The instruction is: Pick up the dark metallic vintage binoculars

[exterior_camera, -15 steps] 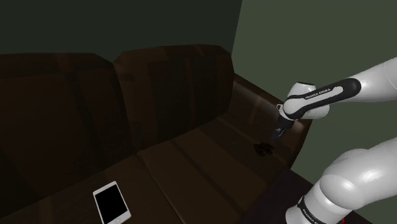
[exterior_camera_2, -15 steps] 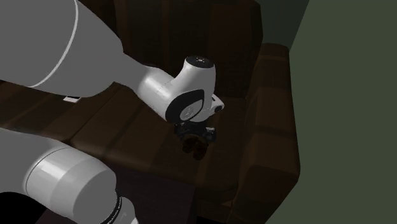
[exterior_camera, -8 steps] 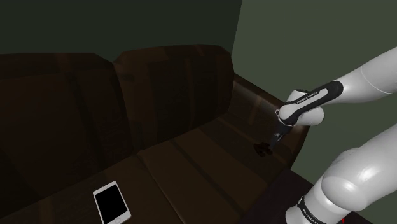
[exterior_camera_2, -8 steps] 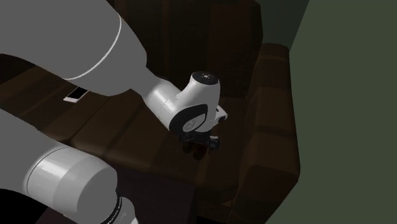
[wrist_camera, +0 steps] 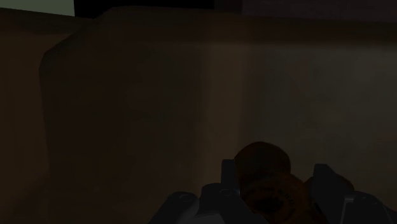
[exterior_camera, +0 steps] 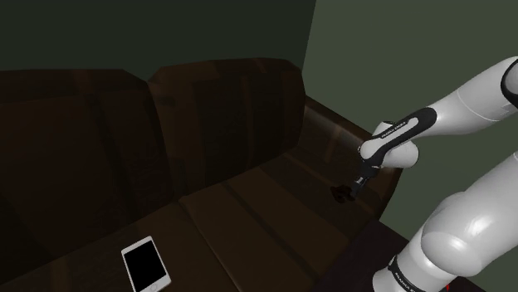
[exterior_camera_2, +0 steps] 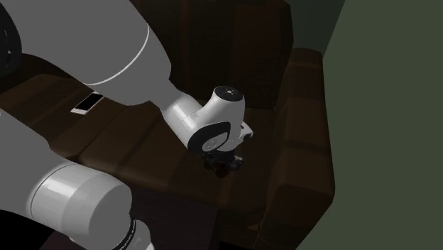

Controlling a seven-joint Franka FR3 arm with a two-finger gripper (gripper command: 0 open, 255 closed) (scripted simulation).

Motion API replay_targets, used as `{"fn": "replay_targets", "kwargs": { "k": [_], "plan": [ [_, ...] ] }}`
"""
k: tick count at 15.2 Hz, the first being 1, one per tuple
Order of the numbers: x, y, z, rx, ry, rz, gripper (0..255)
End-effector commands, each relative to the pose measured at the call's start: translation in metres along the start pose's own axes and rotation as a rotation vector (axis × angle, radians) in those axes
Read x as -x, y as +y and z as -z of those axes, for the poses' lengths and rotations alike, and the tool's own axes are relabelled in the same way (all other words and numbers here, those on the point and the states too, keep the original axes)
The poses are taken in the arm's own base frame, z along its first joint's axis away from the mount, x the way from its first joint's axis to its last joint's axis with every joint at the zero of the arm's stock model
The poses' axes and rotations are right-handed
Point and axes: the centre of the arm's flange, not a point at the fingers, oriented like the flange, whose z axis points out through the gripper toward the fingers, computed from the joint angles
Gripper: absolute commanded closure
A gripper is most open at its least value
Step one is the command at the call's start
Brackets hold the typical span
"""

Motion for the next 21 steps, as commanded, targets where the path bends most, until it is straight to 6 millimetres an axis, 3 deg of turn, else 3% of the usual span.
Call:
{"fn": "replay_targets", "kwargs": {
  "k": [1,6,21],
  "plan": [
    [0.001,0.000,-0.001,-0.001,-0.002,-0.001,255],
    [0.001,0.001,-0.001,-0.001,-0.002,-0.001,255],
    [-0.001,-0.004,0.078,-0.001,-0.002,-0.001,255]
  ]
}}
